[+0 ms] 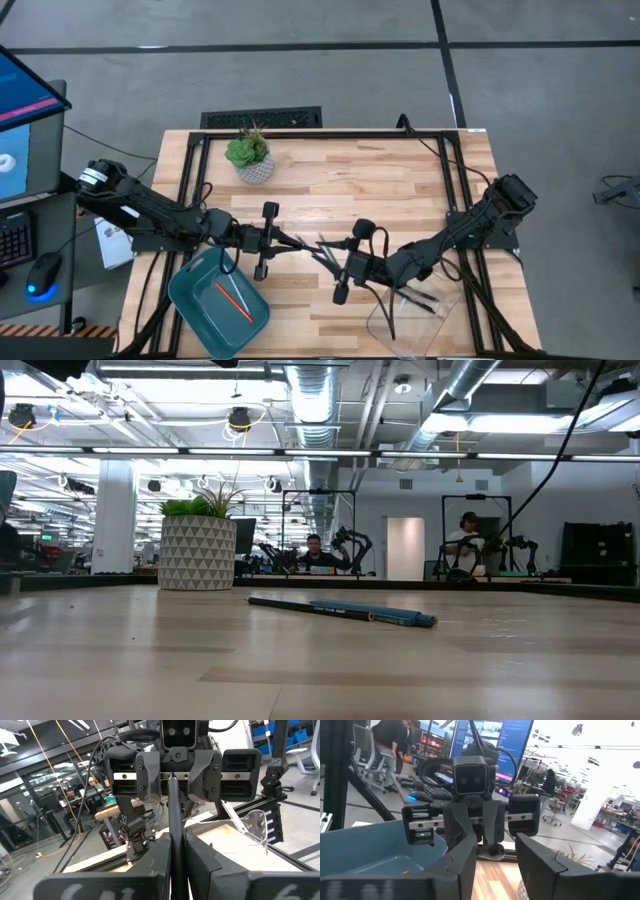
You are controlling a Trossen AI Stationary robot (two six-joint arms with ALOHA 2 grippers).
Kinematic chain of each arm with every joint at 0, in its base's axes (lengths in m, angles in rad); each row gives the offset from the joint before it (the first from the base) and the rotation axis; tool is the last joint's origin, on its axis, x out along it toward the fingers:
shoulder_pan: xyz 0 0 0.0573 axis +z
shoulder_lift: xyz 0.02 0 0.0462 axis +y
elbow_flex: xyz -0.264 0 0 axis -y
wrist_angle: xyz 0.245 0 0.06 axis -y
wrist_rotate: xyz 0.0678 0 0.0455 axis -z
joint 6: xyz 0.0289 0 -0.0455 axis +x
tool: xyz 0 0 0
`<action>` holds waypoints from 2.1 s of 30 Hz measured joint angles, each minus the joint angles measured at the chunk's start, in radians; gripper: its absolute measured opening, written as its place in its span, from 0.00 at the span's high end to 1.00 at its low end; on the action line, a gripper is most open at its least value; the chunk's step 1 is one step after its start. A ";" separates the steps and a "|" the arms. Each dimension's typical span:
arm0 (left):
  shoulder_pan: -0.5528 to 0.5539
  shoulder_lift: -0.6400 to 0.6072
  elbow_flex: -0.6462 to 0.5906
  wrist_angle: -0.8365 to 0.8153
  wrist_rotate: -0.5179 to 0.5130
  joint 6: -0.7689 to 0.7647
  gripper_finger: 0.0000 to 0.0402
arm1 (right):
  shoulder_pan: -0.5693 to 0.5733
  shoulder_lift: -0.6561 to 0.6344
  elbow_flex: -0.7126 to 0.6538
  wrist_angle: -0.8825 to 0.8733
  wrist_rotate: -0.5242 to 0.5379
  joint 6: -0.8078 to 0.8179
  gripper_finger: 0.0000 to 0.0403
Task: Sort pens & pencils
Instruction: Put the black pen into the transparent bin
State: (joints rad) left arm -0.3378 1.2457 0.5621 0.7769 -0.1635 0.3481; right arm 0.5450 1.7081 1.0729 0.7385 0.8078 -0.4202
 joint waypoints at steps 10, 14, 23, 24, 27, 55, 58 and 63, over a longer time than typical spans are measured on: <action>0.000 0.000 0.000 0.000 0.028 0.000 0.95 | -0.005 0.000 0.000 0.003 -0.029 0.000 0.63; 0.002 0.000 0.000 0.000 0.028 0.007 0.95 | -0.005 0.000 0.000 0.003 -0.030 0.001 0.64; 0.021 0.000 0.000 0.000 0.053 0.006 0.95 | -0.014 0.000 0.000 0.003 -0.030 0.001 0.65; 0.021 0.000 0.000 0.000 0.053 0.005 0.95 | -0.016 0.000 0.000 0.003 -0.034 0.001 0.66; 0.021 0.000 0.000 0.000 0.053 0.002 0.95 | -0.018 0.000 0.000 0.003 -0.054 0.002 0.67; 0.021 0.000 0.000 -0.004 0.073 0.000 0.95 | -0.017 0.000 0.000 -0.027 -0.063 0.004 0.83; 0.021 0.000 0.000 -0.004 0.074 0.000 0.95 | -0.017 0.000 0.000 -0.028 -0.063 0.004 0.83; 0.021 0.000 0.000 -0.004 0.076 0.000 0.95 | -0.017 0.000 0.000 -0.030 -0.062 0.003 0.83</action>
State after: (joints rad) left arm -0.3168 1.2457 0.5625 0.7731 -0.0872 0.3481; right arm 0.5278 1.7081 1.0729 0.7089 0.7461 -0.4168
